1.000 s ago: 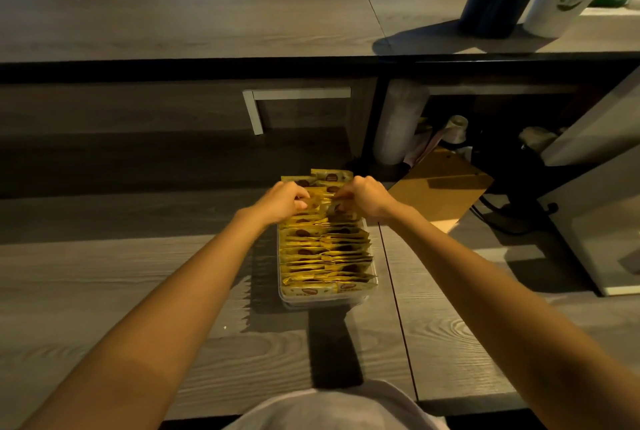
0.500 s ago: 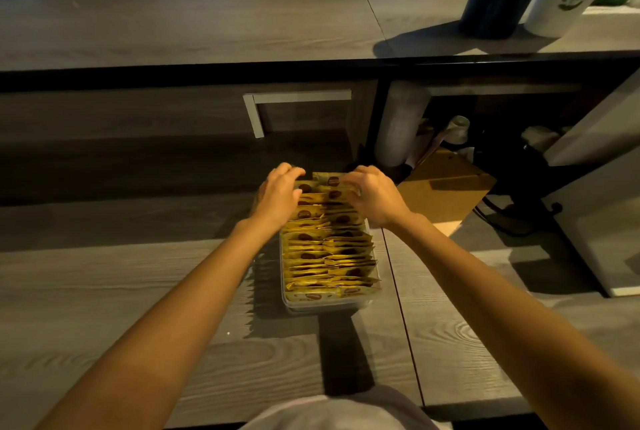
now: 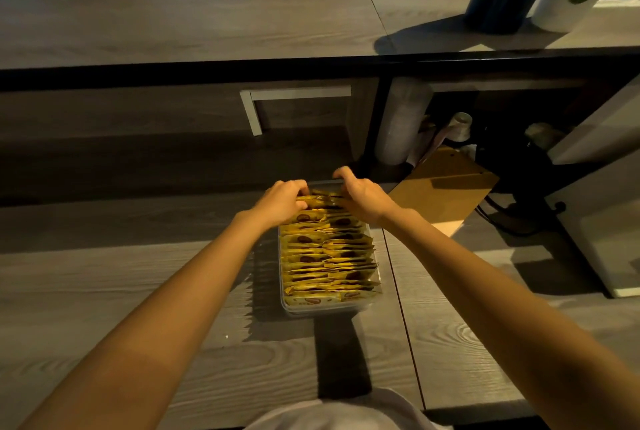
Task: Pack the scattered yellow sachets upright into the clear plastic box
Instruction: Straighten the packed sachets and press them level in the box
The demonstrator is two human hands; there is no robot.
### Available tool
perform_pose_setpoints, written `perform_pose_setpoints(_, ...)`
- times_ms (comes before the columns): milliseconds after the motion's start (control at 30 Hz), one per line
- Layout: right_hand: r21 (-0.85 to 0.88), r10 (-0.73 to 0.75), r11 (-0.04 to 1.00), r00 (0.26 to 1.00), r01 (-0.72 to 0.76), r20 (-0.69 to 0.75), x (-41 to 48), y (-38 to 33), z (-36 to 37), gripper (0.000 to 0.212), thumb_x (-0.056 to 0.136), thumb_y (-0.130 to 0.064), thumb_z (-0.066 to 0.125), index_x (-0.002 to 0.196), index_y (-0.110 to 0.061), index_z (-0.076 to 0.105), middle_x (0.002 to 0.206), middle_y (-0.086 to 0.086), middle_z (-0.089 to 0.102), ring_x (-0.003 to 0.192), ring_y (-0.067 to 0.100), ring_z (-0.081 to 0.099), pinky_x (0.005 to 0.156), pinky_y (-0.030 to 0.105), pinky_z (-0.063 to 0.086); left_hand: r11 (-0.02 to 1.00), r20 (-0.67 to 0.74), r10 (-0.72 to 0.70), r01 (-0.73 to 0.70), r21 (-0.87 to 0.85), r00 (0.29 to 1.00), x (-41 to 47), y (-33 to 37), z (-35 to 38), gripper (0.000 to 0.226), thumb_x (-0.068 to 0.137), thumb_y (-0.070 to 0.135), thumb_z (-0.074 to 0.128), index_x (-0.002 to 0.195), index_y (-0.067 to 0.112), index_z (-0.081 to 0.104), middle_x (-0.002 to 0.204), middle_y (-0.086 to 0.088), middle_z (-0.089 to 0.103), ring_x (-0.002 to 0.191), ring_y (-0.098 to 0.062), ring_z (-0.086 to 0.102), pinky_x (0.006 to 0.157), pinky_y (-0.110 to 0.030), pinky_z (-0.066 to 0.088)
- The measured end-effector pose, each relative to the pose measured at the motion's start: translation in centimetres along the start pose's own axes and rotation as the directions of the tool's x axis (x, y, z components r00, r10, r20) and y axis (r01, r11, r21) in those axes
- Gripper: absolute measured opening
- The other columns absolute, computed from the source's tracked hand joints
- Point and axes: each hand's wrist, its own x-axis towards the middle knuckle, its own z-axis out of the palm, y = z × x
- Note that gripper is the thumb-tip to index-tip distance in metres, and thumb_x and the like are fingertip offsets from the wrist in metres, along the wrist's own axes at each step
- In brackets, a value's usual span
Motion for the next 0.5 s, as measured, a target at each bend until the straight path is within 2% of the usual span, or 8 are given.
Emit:
perform_pose_setpoints(100, -0.012, 0.040, 0.999, 0.997, -0.039, 0.073, 0.1, 0.2, 0.2, 0.034, 0.098, -0.019, 0.043, 0.130, -0.007, 0.047, 0.125, 0.016, 0.058, 0.114, 0.031, 0.056, 0.092, 0.038, 0.045, 0.999, 0.058, 0.008, -0.006, -0.035, 0.998, -0.2, 0.0, 0.1, 0.019, 0.095, 0.016, 0.046, 0.108, 0.013, 0.059, 0.099, -0.006, 0.058, 0.101, -0.025, 0.058, 0.083, -0.037, 0.046)
perform_pose_setpoints(300, -0.027, 0.097, 0.995, 0.995, -0.096, 0.028, 1.2, 0.0, -0.1, 0.033, 0.098, -0.016, 0.041, 0.129, -0.010, 0.049, 0.123, 0.016, 0.060, 0.113, 0.032, 0.056, 0.091, 0.041, 0.047, 0.999, 0.065, -0.036, 0.037, -0.019, 0.997, 0.4, 0.3, -0.4, 0.025, 0.097, 0.018, 0.042, 0.118, 0.014, 0.056, 0.113, -0.013, 0.059, 0.105, -0.027, 0.057, 0.087, -0.040, 0.045)
perform_pose_setpoints(433, -0.174, 0.075, 0.981, 0.996, -0.083, -0.051, 1.8, -0.1, 0.2, 0.036, 0.098, -0.016, 0.040, 0.132, -0.017, 0.050, 0.129, 0.016, 0.054, 0.123, 0.034, 0.045, 0.095, 0.045, 0.044, 0.997, -0.002, -0.073, 0.073, 0.017, 0.997, 0.7, 0.4, -0.3, 0.031, 0.095, 0.021, 0.047, 0.124, 0.013, 0.053, 0.118, -0.012, 0.058, 0.112, -0.028, 0.054, 0.088, -0.037, 0.044)
perform_pose_setpoints(500, -0.210, 0.094, 0.971, 0.992, -0.111, -0.089, 1.7, -0.1, 0.3, 0.038, 0.097, -0.019, 0.041, 0.135, -0.020, 0.047, 0.133, 0.016, 0.047, 0.128, 0.037, 0.037, 0.099, 0.047, 0.040, 0.996, -0.073, -0.088, 0.088, -0.009, 0.993, 0.6, 0.6, -0.2, 0.038, 0.092, 0.019, 0.050, 0.130, 0.015, 0.048, 0.126, -0.012, 0.052, 0.120, -0.027, 0.048, 0.096, -0.038, 0.042)
